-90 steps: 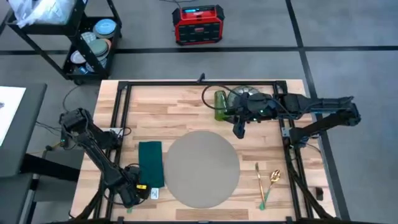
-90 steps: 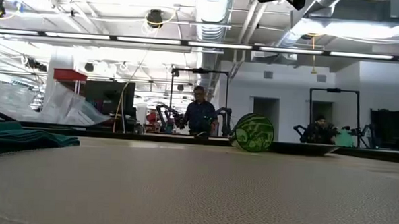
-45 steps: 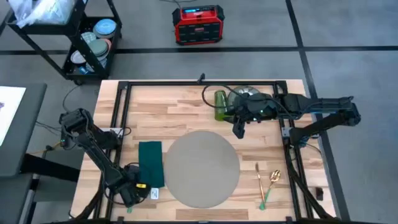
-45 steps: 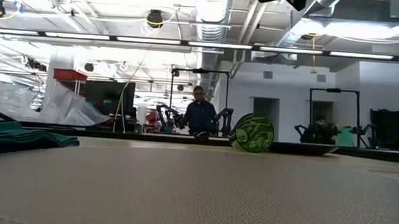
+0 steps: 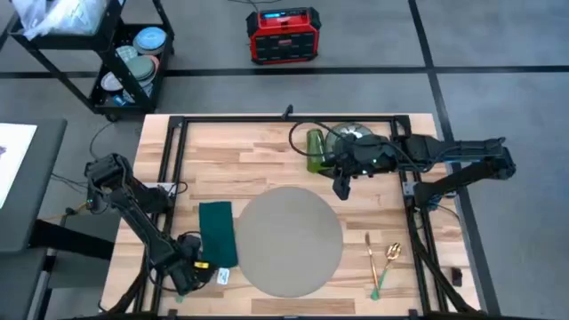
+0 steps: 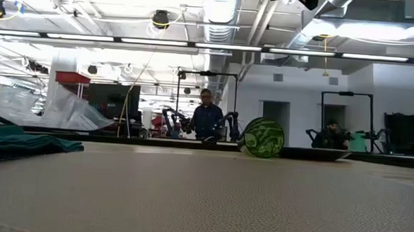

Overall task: Set table place
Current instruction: Put the green fork on the green table napkin

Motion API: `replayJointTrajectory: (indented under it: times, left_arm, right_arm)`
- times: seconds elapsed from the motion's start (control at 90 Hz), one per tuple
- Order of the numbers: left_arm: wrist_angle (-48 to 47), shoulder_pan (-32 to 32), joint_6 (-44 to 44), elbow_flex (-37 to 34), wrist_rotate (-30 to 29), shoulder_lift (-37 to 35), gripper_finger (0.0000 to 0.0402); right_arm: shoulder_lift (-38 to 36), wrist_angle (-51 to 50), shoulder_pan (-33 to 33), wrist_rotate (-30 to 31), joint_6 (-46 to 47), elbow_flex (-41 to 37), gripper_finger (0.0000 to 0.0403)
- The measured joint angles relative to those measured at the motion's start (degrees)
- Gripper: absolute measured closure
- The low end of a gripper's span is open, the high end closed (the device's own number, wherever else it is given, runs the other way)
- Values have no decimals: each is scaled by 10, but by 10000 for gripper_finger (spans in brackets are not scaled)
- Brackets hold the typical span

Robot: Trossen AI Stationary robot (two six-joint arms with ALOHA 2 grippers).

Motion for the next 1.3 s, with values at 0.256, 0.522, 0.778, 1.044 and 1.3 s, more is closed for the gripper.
replayJointTrajectory:
  times: [0.256,0.522,0.778,1.044,1.3]
  left_arm:
    - [-49,5,-15,38,24,-18,401]
    - [-135,39,-17,107,27,-18,401]
    - [-229,133,-4,135,-46,-18,401]
    - [-255,256,72,132,-112,-17,401]
    - [-219,285,82,132,-121,-11,401]
  right_arm:
    - [0,0,0,0,-11,0,300]
    - [0,-2,-3,3,-49,0,300]
    - [0,-58,-35,4,-66,0,300]
    - [0,-102,-71,4,-77,0,300]
    - [0,-129,-73,3,-97,0,300]
